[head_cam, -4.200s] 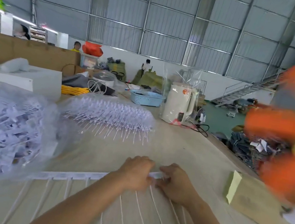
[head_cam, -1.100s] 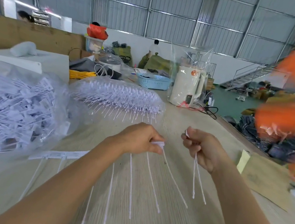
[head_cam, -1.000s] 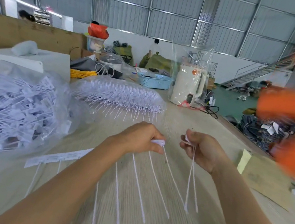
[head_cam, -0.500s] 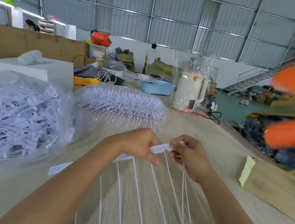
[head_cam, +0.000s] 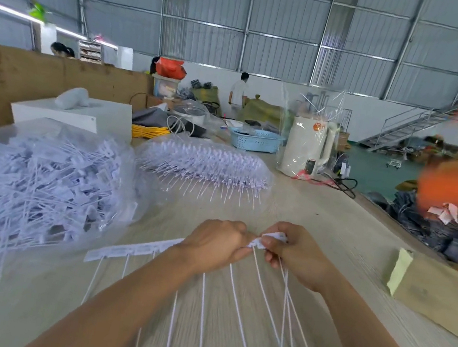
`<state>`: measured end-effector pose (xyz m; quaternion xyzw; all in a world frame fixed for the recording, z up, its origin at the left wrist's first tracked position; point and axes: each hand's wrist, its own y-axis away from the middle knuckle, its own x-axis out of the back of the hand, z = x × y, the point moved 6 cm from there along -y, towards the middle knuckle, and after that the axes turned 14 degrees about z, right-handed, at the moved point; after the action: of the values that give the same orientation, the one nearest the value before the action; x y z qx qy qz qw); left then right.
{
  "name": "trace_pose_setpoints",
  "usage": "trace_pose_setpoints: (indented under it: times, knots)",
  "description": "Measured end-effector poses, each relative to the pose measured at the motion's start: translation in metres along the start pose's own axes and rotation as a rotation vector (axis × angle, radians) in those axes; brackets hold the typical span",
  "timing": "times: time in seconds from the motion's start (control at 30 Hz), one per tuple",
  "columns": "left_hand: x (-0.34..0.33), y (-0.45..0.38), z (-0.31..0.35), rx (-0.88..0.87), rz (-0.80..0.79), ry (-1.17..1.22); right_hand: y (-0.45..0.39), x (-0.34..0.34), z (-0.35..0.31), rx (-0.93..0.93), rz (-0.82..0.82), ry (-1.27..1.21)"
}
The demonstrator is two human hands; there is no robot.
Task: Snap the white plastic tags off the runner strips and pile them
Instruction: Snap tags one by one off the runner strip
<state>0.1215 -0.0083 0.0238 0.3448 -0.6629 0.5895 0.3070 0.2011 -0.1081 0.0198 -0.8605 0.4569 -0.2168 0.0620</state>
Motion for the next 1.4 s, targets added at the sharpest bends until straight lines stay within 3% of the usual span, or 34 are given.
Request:
trace_pose_setpoints:
  times: [0.17,0.27,0.33,0.43,0.5,0.57,0.63,0.77,0.9,1.03,1.2,1.4]
  knots:
    - [0.005,0.0,-0.001,0.006,-0.072,0.101,0.001,-0.002,-0.005,0.096,0.032,0.068]
    - [0.009,0.0,-0.001,0.049,-0.055,0.394,-0.001,0.004,-0.011,0.16,0.096,0.103]
    - [0.011,0.002,-0.006,0.103,-0.019,0.546,-0.006,0.023,-0.013,0.181,0.232,0.09]
    - [0.011,0.003,-0.021,0.105,0.058,0.482,-0.013,0.064,-0.007,0.083,0.432,-0.159]
    - [0.009,0.004,-0.029,0.138,0.068,0.479,-0.017,0.077,0.004,-0.07,0.471,-0.453]
    - [0.004,0.005,-0.031,0.171,0.041,0.477,-0.018,0.076,0.012,-0.199,0.456,-0.62]
    - [-0.001,0.005,-0.029,0.177,0.012,0.482,-0.017,0.067,0.014,-0.278,0.406,-0.615]
    - [-0.005,0.003,-0.027,0.178,-0.035,0.454,-0.011,0.036,0.009,-0.354,0.217,-0.541]
    - [-0.006,0.002,-0.013,0.13,-0.099,0.396,-0.001,-0.003,-0.003,-0.283,0.039,-0.277]
    - [0.003,0.0,-0.003,0.081,-0.016,0.462,0.003,-0.015,-0.009,-0.149,0.117,-0.119]
    - [0.012,-0.001,-0.015,0.19,0.08,0.452,0.002,-0.005,-0.01,-0.123,0.147,-0.11]
    - [0.011,0.003,-0.021,0.247,-0.036,0.594,0.001,0.001,-0.01,-0.137,0.18,-0.222]
